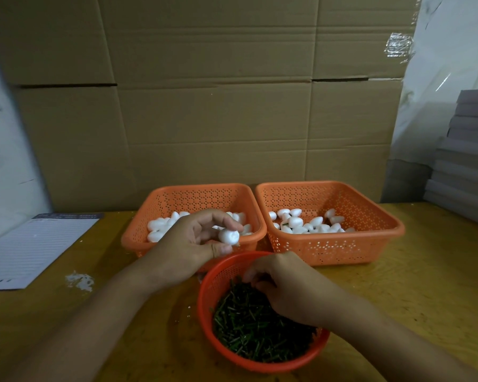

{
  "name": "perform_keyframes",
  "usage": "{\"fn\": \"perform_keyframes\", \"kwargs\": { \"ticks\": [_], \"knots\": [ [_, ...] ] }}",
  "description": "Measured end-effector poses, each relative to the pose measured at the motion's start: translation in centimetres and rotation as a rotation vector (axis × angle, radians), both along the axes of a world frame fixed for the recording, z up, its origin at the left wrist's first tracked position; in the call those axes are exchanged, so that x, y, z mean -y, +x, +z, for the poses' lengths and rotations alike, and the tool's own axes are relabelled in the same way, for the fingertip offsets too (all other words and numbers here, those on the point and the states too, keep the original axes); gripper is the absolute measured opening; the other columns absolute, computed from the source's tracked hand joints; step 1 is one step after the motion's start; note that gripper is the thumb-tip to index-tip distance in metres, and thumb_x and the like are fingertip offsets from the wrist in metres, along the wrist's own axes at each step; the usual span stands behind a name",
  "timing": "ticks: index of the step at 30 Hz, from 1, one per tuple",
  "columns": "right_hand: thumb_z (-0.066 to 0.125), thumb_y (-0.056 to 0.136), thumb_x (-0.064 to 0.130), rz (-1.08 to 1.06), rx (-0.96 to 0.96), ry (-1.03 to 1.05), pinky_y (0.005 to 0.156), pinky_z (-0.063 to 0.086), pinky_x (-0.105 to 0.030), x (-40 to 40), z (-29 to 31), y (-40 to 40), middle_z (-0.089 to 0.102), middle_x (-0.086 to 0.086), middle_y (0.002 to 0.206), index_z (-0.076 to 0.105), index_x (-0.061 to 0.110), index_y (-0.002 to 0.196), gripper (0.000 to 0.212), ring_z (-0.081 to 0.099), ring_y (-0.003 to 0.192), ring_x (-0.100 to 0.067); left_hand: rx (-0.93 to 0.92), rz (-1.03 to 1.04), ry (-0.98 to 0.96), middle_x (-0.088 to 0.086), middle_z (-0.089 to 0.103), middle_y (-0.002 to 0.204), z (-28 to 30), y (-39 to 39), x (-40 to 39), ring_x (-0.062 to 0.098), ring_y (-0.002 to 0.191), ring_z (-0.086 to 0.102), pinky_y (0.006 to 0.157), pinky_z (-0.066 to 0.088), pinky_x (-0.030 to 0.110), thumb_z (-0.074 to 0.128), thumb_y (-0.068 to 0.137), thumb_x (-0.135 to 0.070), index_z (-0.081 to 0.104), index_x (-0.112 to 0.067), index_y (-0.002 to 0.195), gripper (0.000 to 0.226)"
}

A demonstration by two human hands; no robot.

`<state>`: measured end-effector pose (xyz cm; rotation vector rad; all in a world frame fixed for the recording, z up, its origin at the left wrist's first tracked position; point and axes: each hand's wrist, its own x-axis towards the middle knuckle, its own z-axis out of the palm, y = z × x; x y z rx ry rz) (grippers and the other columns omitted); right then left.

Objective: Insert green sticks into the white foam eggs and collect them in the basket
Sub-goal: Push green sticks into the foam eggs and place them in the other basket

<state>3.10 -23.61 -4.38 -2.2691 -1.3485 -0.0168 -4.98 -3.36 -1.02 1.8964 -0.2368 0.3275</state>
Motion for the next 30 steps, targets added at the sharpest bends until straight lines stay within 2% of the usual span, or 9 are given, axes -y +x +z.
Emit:
{"fn": "perform_keyframes", "kwargs": {
  "ticks": [3,7,11,14,17,22,26,28,30],
  "knots": [
    [0.058,0.092,0.003,-0.007,0.0,0.006,0.083,0.051,-0.015,-0.02,0.01,0.08,0.072,0.009,0.108,0.072,0.025,0.112,0.033,0.064,0.096,-0.001,0.002,-0.014,0.029,-0.005,0.071,0.12,-0.01,-0.02,-0.13,0.015,0.114,0.068,0.089,0.054,0.022,0.066,0.087,0.011,0.07,-0.032,0.093,0.044],
    [0.059,0.092,0.005,-0.002,0.0,0.006,0.083,0.052,-0.017,-0.01,-0.02,0.11,0.073,0.009,0.107,0.072,0.024,0.112,0.031,0.065,0.096,-0.003,0.011,-0.015,0.003,-0.003,0.072,0.119,-0.08,0.03,-0.05,0.017,0.11,0.07,0.087,0.055,0.022,0.069,0.087,0.006,0.069,-0.023,0.1,0.032],
    [0.068,0.09,0.017,-0.011,0.003,0.05,0.077,0.049,-0.014,-0.02,-0.06,0.11,0.074,0.01,0.099,0.074,0.025,0.105,0.017,0.064,0.092,-0.002,-0.006,0.011,-0.053,0.0,0.074,0.108,0.0,0.18,0.09,0.02,0.094,0.074,0.077,0.059,0.026,0.075,0.08,-0.018,0.064,-0.014,0.109,0.031],
    [0.073,0.088,0.026,-0.023,0.012,0.046,0.074,0.049,-0.016,0.04,0.06,0.15,0.074,0.01,0.092,0.075,0.025,0.097,0.009,0.064,0.087,-0.003,0.012,0.022,-0.003,-0.001,0.074,0.099,0.11,0.09,0.15,0.013,0.084,0.072,0.074,0.057,0.024,0.075,0.081,-0.023,0.068,-0.019,0.106,0.027],
    [0.074,0.087,0.028,-0.023,-0.007,0.016,0.075,0.054,-0.021,0.04,0.08,0.08,0.073,0.012,0.091,0.075,0.027,0.094,0.008,0.065,0.082,-0.002,0.037,0.059,0.09,-0.001,0.073,0.104,-0.07,0.06,0.09,0.016,0.095,0.072,0.081,0.059,0.033,0.077,0.078,-0.032,0.073,-0.033,0.099,0.021],
    [0.074,0.088,0.025,-0.017,-0.012,-0.003,0.077,0.053,-0.017,0.04,0.07,0.07,0.073,0.013,0.095,0.075,0.027,0.096,0.009,0.065,0.084,0.0,0.054,0.069,0.139,0.005,0.067,0.11,-0.31,0.21,0.28,0.026,0.105,0.067,0.096,0.053,0.049,0.08,0.073,-0.036,0.077,-0.037,0.098,0.025],
    [0.074,0.088,0.023,-0.023,0.002,-0.004,0.079,0.051,-0.015,0.07,0.16,0.03,0.072,0.013,0.1,0.074,0.027,0.101,0.014,0.064,0.088,0.0,0.045,0.073,0.147,-0.001,0.07,0.114,-0.41,0.33,0.07,0.018,0.109,0.067,0.095,0.056,0.043,0.079,0.074,-0.036,0.075,-0.041,0.101,0.028],
    [0.074,0.088,0.023,-0.034,-0.003,0.0,0.08,0.053,-0.019,0.1,0.29,-0.04,0.072,0.011,0.1,0.074,0.026,0.102,0.014,0.065,0.089,-0.002,0.034,0.07,0.133,-0.012,0.073,0.112,-0.37,0.31,0.06,0.009,0.109,0.068,0.089,0.059,0.037,0.075,0.076,-0.039,0.074,-0.043,0.103,0.027],
    [0.073,0.089,0.023,-0.035,-0.016,0.006,0.079,0.055,-0.027,0.08,0.45,-0.16,0.074,0.009,0.097,0.076,0.024,0.098,0.01,0.066,0.085,-0.004,0.032,0.069,0.133,-0.01,0.075,0.101,-0.35,0.28,0.11,0.011,0.098,0.071,0.078,0.06,0.037,0.07,0.081,-0.043,0.073,-0.042,0.104,0.023]
  ]
}}
